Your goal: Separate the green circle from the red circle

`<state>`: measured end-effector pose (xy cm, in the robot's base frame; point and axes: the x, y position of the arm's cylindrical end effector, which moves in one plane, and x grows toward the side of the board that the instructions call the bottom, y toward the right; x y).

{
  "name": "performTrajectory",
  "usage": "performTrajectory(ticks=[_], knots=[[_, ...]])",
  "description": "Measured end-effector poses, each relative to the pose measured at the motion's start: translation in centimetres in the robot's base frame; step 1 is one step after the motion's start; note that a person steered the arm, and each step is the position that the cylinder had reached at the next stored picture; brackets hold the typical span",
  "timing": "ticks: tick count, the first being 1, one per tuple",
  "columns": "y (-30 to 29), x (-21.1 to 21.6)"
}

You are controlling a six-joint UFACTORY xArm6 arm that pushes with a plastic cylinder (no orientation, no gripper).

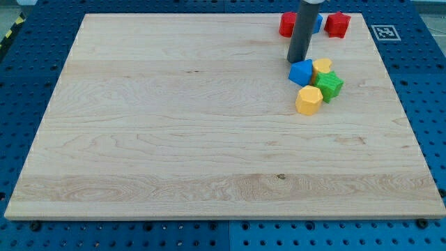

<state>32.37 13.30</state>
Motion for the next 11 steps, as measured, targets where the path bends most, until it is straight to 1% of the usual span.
performTrajectory(ticks=[1, 3, 4, 5, 7, 8, 9, 10, 11], knots=[[1.0, -2.4], [8.3, -3.0], [8.5, -5.9], [5.9, -6.9], [-6.3, -3.3], [-6.6, -3.2], [-4.9, -6.1], [-8.8, -5.9], [-10.5, -2.2]])
